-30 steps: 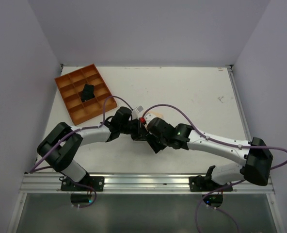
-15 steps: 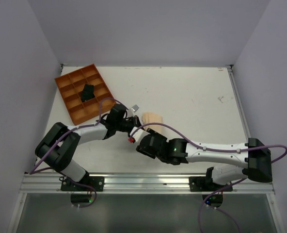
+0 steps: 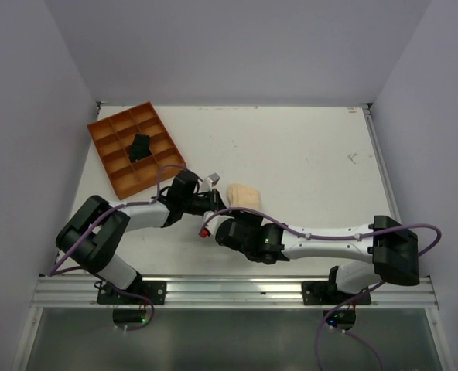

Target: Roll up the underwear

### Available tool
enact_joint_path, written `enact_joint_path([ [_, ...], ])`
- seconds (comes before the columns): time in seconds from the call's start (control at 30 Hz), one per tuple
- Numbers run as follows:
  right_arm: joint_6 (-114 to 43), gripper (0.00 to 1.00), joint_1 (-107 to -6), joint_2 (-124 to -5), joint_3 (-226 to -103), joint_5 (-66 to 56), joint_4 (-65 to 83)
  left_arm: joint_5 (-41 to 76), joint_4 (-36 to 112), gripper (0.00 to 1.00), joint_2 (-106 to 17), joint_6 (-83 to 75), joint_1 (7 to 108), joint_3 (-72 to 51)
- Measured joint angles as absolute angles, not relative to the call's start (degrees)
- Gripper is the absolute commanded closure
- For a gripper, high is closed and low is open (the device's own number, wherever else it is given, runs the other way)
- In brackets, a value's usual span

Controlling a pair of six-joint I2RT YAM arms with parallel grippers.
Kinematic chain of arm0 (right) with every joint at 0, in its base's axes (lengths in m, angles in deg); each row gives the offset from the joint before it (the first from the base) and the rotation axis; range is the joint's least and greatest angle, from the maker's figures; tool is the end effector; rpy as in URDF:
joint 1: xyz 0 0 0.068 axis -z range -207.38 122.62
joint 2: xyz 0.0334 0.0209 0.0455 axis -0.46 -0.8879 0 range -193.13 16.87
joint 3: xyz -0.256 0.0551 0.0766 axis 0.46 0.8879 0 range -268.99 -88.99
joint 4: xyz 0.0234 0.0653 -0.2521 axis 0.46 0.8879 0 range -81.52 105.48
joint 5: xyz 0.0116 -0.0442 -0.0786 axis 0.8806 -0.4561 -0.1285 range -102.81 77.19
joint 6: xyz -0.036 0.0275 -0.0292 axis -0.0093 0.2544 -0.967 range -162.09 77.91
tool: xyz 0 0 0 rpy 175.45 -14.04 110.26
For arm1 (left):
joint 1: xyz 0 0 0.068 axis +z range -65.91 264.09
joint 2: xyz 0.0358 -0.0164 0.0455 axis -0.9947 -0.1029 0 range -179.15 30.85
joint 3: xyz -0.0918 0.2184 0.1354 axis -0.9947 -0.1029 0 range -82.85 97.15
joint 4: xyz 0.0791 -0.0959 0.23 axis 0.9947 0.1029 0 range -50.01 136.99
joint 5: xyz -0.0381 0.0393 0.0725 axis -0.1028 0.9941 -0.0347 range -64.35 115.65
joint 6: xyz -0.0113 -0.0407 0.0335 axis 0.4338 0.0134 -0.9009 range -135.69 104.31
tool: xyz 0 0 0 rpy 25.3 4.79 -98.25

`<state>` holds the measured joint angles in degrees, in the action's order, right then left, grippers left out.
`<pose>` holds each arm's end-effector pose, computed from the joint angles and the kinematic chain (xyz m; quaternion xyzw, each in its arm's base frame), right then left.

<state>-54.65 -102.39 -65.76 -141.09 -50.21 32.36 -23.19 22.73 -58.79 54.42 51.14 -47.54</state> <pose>0.0953 0.2718 0.2194 -0.5533 0.7189 -0.1111 0.4059 0.2268 -0.1790 0.1548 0.0850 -0.8314 0.5479 0.0373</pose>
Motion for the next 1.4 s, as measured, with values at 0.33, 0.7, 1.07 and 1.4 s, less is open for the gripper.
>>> enact_joint_path([
  [0.33, -57.0, 0.55, -102.9, -67.4, -140.1, -53.6, 30.9, -24.7, 20.2, 1.0, -58.8, 56.4, 51.5, -49.0],
  [0.7, -56.7, 0.99, -103.6, -67.4, -139.4, -52.3, 29.8, -25.8, 19.5, 1.0, -58.5, 57.2, 52.5, -49.4],
  [1.07, -51.3, 1.0, -103.3, -69.6, -142.7, -44.3, 33.4, -24.0, 38.3, 0.67, -57.2, 42.3, 55.5, -45.0],
  [1.4, -44.2, 1.0, -103.5, -76.7, -147.1, -34.1, 38.7, -12.1, 53.2, 0.64, -56.2, 29.0, 60.1, -44.3],
])
